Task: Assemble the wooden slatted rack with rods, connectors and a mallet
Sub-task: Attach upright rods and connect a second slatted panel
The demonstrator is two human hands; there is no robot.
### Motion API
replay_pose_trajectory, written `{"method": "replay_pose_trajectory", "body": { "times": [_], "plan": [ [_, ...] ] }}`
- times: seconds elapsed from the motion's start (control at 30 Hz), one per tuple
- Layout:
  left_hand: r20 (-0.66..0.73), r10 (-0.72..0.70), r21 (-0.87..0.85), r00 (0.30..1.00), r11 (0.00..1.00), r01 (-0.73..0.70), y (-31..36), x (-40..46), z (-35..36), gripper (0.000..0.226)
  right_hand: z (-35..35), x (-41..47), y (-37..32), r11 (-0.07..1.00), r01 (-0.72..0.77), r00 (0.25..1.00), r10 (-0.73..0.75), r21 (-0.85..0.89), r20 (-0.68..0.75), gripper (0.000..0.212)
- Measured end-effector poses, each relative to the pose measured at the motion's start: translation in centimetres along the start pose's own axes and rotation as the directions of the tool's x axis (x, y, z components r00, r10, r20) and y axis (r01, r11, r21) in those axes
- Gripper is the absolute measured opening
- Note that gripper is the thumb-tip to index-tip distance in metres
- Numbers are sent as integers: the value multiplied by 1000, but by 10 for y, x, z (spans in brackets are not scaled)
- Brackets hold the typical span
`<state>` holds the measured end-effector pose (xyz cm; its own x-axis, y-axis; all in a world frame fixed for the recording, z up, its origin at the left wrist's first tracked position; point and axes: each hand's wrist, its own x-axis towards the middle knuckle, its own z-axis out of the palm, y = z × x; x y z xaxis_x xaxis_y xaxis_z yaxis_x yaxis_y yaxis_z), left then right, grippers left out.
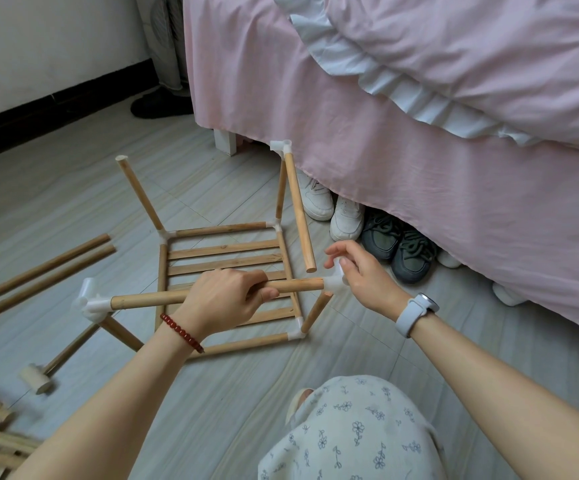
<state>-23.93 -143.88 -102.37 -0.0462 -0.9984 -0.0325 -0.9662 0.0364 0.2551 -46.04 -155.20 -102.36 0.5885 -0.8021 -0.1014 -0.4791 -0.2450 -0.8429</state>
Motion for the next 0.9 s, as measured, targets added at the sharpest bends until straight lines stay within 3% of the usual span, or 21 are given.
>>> {"method": "replay_pose_trajectory", "body": {
  "times": [0.3, 0.37, 0.47, 0.57, 0.9],
  "plan": [
    [11, -8, 1, 1000, 1000, 8, 3, 2, -2, 32, 3, 2, -14, 999, 27, 999, -26, 19, -29, 25],
    [-15, 17, -21, 1000, 1000, -17, 2, 0, 2, 42, 6, 2, -13, 979, -44, 991, 68, 197, -117, 21],
    [-104, 48, -46, 993, 998, -53, 2, -1, 7, 74, 14, 5, -18, 806, -138, 921, 318, 576, -224, 20],
    [-129, 49, -41, 990, 998, -54, -1, -3, 9, 85, 26, 11, -25, 816, -165, 898, 357, 554, -257, 25],
    [-242, 88, -11, 966, 996, -94, -3, 0, 9, 50, 52, 22, -32, 824, -130, 906, 324, 552, -270, 28]
  ]
}}
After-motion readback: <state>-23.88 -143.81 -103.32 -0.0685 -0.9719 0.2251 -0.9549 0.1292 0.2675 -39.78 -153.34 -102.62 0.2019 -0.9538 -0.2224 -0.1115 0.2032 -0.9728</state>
